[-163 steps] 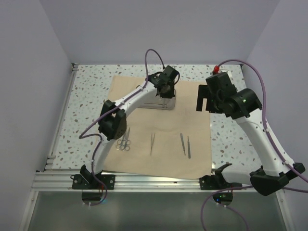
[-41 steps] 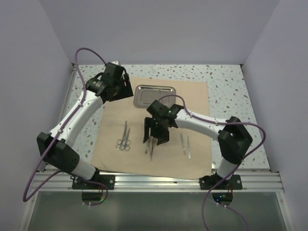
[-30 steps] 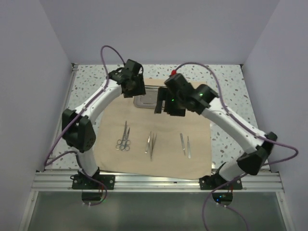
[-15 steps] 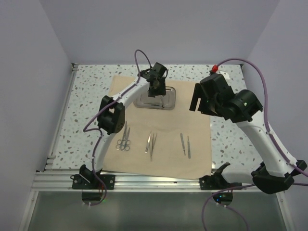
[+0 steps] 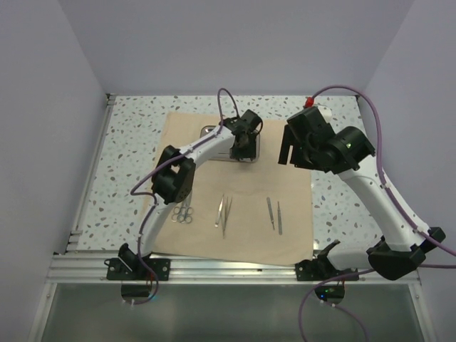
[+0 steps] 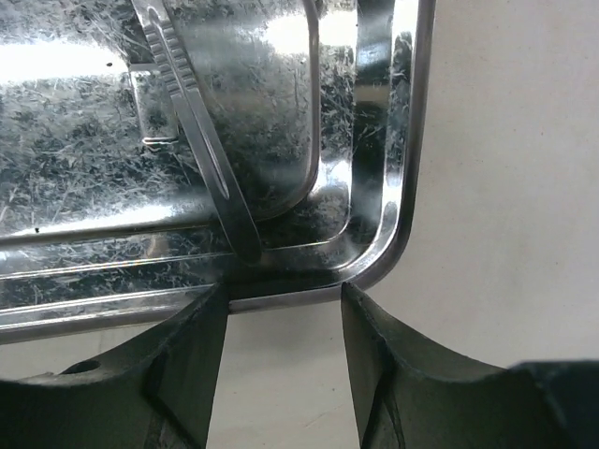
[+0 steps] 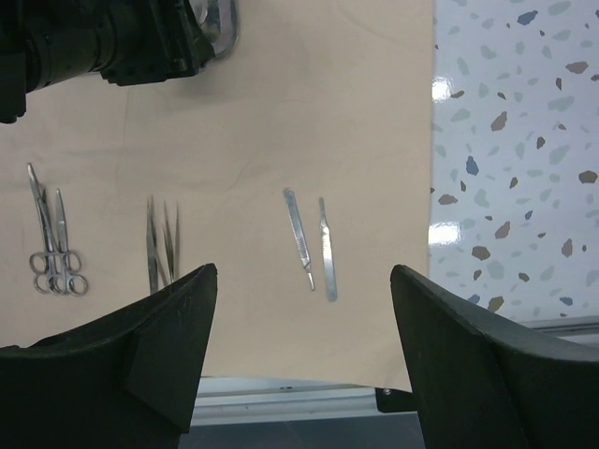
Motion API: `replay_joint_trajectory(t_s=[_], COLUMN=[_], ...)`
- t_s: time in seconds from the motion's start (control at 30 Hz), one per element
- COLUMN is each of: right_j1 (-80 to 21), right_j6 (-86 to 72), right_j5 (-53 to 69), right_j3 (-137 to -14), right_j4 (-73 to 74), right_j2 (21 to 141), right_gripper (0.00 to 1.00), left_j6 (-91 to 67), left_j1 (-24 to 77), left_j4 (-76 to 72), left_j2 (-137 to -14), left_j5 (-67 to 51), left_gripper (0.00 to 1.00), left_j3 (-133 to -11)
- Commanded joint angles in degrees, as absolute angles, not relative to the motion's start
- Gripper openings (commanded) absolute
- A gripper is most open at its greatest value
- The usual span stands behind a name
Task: Open and lay out the surgical kit
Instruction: Pick up the medical item from the container.
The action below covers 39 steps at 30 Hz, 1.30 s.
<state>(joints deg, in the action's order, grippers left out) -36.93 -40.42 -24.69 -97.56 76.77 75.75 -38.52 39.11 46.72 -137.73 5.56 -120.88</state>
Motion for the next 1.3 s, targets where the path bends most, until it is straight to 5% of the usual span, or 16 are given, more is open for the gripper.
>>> replay_joint_trajectory(t_s=[0.0,0.4,1.27], right_j1=[-36.5,-34.9,-28.5], right_j6=[-39.2,-34.9,-31.6], right_j5=[-25.5,-24.9,-18.3], right_j3=[-97.5,-94.8,-90.0], right_j4=[78.3,78.7,76.2], right_j2=[75.4,73.1,69.2], right_gripper=[0.79,0.79,0.78], left_j6=[-40.3,-41.3,-41.7], left_j1=[39.0,39.0,39.9], left_j4=[45.9,50.5,53.7], left_j2=[-140.2,-145.8,-144.4], left_j5=[8.5,14.4,15.1], left_gripper=[0.55,0.55,0.04], left_j3=[-123.3,-130.1,-116.5])
